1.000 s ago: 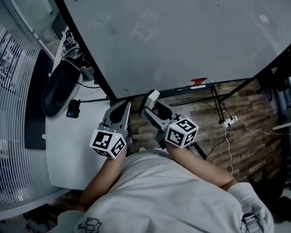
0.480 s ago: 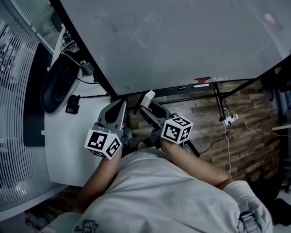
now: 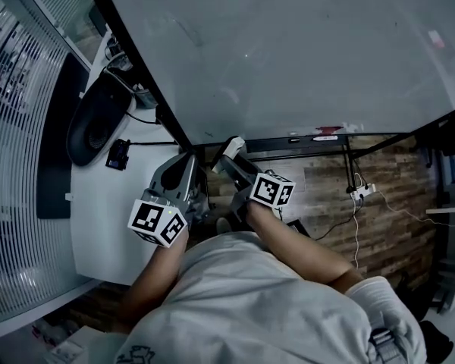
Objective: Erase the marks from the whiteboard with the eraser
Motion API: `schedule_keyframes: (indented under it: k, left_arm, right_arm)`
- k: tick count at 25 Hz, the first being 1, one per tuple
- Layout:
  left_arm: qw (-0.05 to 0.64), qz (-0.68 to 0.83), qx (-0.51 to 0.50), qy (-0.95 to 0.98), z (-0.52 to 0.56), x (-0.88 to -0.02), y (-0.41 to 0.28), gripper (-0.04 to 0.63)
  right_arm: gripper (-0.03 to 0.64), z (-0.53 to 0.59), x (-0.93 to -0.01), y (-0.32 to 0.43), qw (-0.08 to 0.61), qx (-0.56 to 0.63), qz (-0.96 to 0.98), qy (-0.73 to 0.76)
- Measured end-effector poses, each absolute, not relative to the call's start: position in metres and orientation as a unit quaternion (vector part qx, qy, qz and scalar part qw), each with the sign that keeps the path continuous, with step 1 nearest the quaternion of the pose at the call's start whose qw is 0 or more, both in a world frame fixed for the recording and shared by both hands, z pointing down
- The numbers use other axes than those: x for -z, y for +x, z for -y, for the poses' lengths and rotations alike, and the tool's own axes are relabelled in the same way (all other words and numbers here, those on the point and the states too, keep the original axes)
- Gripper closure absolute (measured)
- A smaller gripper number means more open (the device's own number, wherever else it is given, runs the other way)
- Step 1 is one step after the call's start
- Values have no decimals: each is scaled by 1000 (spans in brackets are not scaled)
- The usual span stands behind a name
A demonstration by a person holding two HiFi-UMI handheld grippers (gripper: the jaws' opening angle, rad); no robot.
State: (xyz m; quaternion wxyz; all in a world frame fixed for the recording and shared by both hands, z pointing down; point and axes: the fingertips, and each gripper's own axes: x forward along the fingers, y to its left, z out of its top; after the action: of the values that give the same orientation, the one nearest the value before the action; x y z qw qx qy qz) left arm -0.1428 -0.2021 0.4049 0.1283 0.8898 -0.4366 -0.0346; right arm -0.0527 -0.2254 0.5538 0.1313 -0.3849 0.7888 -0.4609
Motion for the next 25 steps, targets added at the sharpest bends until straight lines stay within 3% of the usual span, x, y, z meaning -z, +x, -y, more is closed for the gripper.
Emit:
schedule_keyframes:
  k: [25]
  left_arm:
    - [129,459,0,879,215,-443,-167,589]
  right_arm:
    - [385,287,-647,-94,132,519,-755,-378]
